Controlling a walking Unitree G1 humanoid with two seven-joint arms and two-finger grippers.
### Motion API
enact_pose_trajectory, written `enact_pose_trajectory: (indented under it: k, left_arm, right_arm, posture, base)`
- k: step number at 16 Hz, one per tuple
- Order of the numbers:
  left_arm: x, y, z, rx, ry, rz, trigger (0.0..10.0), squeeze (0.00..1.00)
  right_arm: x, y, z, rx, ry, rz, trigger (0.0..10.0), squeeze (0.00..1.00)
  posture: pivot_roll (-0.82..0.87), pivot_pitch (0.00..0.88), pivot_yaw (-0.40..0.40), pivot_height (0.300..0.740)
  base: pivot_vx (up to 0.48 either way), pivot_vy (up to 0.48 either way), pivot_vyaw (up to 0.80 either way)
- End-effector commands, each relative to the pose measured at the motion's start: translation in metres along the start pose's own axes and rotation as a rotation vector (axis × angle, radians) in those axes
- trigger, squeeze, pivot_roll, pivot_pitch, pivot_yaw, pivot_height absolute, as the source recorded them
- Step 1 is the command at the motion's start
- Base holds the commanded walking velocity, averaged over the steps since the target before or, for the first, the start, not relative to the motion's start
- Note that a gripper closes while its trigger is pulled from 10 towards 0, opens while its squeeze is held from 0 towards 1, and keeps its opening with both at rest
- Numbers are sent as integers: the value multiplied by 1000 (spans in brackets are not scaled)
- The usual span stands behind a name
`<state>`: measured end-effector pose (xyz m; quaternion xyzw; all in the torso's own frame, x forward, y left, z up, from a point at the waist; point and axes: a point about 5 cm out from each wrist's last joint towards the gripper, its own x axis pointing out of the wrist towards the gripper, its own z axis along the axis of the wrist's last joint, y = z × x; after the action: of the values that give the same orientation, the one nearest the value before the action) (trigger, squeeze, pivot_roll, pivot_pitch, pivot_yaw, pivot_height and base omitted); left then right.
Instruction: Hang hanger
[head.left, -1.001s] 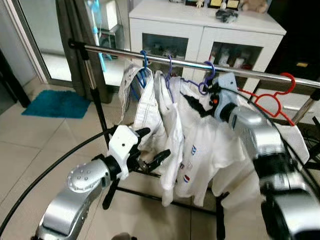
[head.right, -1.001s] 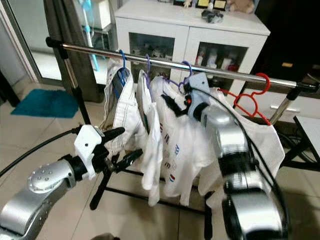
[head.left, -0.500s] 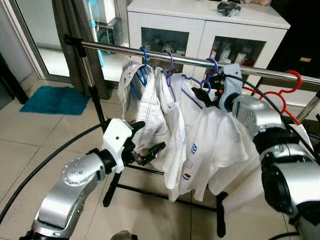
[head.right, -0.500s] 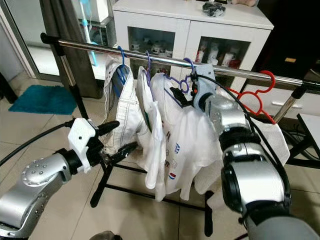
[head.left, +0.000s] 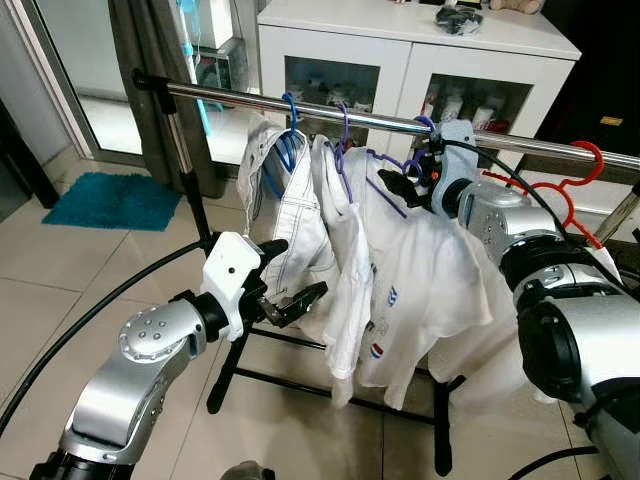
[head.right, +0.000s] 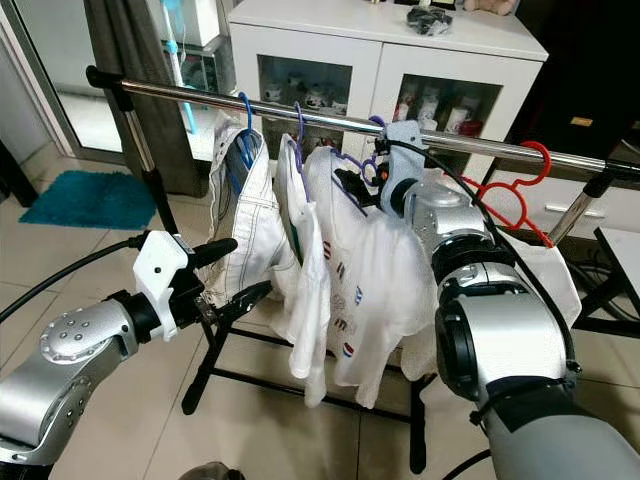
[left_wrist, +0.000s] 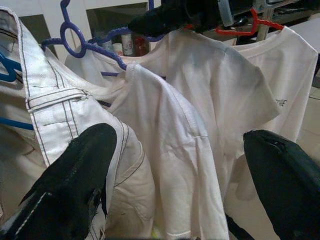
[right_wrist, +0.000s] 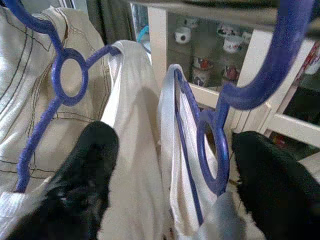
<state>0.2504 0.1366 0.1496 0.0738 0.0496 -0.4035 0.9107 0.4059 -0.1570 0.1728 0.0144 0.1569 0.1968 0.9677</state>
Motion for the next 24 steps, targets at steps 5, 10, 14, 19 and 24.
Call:
enact_pose_trajectory:
  k: [5,10,14,19,24]
  left_arm:
    - [3,1,3,-2,-3,-17,10000,0]
    - [2,2,3,3,6,-25,10000,0]
    - [0,3,3,9,18,-37,10000,0]
    - [-1,4,4,12,30,-40,10000,0]
    - [-1,5,5,13,30,-40,10000,0]
  right_arm:
    - [2,4,13,68,-30,-9,0,0]
    - [5,7,14,93,-34,-50,0,0]
    - [6,8,12,104,-31,-79,0,0]
    - [6,7,12,109,-42,-104,0,0]
    - [7,10,13,89,-58,-76,0,0]
  posture:
    - [-15,0,-37,740]
    - [-9,0,-25,740]
    - [-6,0,-13,740]
    - [-5,0,-4,740]
    - [-6,0,0,740]
  base:
    - [0,0,0]
    - [0,0,0]
    - [0,0,0]
    - [0,0,0]
    - [0,0,0]
